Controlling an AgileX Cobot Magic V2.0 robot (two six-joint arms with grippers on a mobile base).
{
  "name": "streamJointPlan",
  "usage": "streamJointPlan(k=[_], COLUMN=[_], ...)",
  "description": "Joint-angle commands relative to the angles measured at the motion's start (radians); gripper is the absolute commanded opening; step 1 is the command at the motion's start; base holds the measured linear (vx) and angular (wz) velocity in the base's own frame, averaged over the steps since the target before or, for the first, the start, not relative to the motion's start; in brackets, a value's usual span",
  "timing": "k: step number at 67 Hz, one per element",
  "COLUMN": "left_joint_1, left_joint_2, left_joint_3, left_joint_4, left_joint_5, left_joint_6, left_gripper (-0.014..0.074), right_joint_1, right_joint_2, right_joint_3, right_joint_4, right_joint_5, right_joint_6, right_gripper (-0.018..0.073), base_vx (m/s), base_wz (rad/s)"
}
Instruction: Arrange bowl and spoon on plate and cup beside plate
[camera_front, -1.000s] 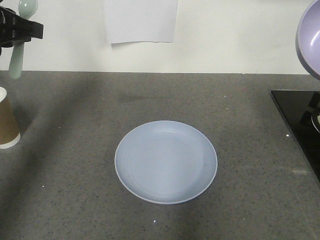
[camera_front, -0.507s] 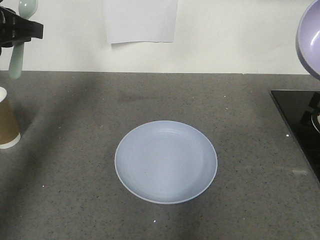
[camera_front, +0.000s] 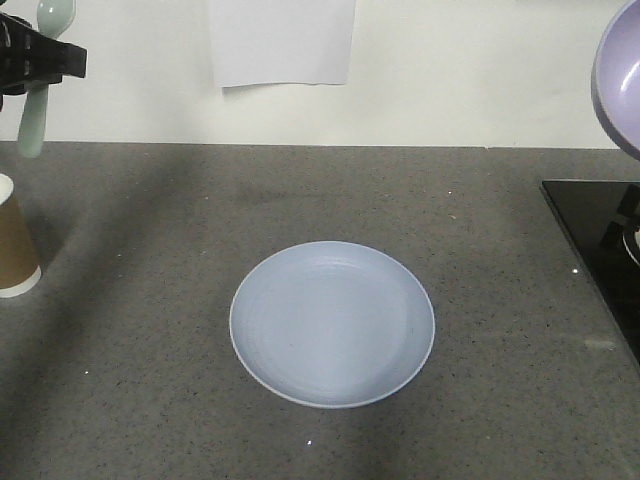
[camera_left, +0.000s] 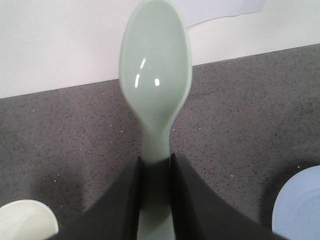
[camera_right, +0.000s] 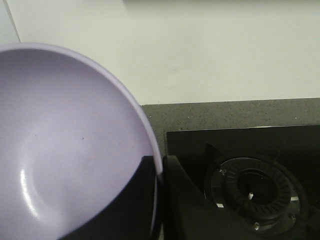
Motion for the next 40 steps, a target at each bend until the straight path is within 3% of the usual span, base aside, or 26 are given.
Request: streamJointPlan(k=[1, 40], left_joint_1=[-0.007, -0.007], left_joint_2=[-0.036, -0.035], left_joint_3=[-0.028, -0.028], left_joint_4=[-0.007, -0.007], left_joint_5=[-0.059, -0.066], left_joint_6=[-0.003, -0.003], left_gripper=[-0.0006, -0.0006], right_joint_1=[-0.006, -0.006], right_joint_2=[-0.010, -0.010], right_joint_3=[-0.030, -0.030], right_joint_4=[-0.001, 0.002], right_joint_5=[-0.087, -0.089], right_joint_6=[-0.006, -0.006], right_gripper=[-0.0008, -0.0008], base_vx=[0.00, 0.00], base_wz=[0.00, 0.00])
